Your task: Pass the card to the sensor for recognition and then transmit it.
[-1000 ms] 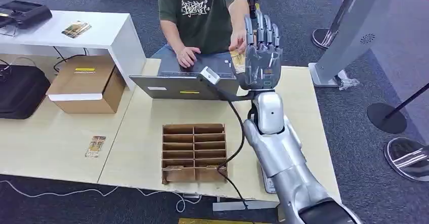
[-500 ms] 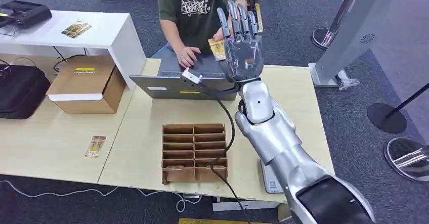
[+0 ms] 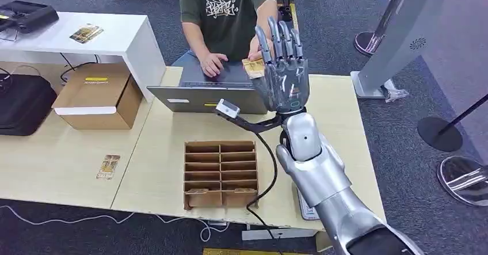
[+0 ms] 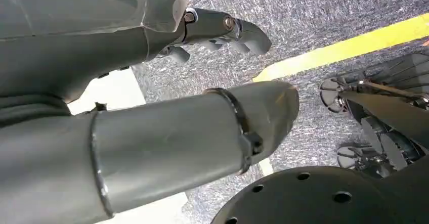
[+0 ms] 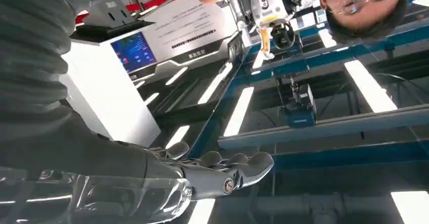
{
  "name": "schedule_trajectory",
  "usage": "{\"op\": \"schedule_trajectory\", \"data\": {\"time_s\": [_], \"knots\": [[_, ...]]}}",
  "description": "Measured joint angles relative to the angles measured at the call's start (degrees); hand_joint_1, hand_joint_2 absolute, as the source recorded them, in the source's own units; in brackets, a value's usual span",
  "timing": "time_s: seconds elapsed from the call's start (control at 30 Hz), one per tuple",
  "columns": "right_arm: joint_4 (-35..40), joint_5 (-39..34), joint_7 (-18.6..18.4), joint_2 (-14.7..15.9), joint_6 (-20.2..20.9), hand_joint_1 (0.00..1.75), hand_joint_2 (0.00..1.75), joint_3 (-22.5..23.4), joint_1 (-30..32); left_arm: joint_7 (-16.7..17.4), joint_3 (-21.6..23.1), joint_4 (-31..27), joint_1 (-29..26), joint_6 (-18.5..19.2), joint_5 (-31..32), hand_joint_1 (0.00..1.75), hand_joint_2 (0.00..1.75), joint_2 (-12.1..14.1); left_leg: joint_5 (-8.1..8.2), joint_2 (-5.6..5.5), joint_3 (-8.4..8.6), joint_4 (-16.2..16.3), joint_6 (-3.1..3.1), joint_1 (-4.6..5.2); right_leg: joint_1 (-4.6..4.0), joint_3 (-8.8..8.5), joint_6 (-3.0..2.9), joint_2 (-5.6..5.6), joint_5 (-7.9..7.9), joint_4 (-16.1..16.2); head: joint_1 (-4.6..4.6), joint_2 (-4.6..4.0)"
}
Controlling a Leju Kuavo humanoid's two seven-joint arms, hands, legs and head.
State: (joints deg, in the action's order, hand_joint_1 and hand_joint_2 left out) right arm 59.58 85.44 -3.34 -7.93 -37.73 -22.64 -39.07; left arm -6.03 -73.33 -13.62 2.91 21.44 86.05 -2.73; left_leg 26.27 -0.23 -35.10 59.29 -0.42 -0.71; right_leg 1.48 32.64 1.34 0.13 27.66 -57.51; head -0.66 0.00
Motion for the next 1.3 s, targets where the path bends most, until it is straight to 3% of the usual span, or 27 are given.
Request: {"op": "schedule_trajectory", "data": {"time_s": [0.57,0.6,0.63,1.3], "knots": [[2.16,0.02,0.74,0.92,-0.44,0.00,1.75,0.33,1.62,0.04,-0.61,0.00,-0.74,0.15,-1.36,0.00,0.00,-0.04,-0.01,0.01,0.00,0.00,0.00,0.00,0.00,-0.01,0.00,0.00,0.00,0.00,0.00,0.00],[2.16,0.02,0.74,0.94,-0.44,1.41,1.75,0.42,1.67,0.04,-0.61,0.00,-0.74,0.15,-1.33,0.00,0.00,-0.04,-0.01,0.01,0.00,0.00,0.00,0.00,0.00,-0.01,0.00,0.00,0.00,0.00,0.00,0.00],[2.16,0.02,0.74,0.96,-0.44,1.73,1.75,0.59,1.75,0.04,-0.61,0.00,-0.74,0.15,-1.31,0.00,0.00,-0.04,-0.01,0.00,0.00,0.00,0.00,0.00,0.00,-0.01,0.00,0.00,0.00,0.00,0.00,0.00],[2.31,0.09,0.59,1.51,-0.28,1.75,1.75,1.11,2.40,0.04,-0.61,0.00,-0.73,0.15,-1.09,0.00,0.00,0.00,-0.01,0.01,0.00,0.00,0.00,0.00,0.00,-0.01,0.00,0.00,-0.01,0.00,0.00,0.00]]}}
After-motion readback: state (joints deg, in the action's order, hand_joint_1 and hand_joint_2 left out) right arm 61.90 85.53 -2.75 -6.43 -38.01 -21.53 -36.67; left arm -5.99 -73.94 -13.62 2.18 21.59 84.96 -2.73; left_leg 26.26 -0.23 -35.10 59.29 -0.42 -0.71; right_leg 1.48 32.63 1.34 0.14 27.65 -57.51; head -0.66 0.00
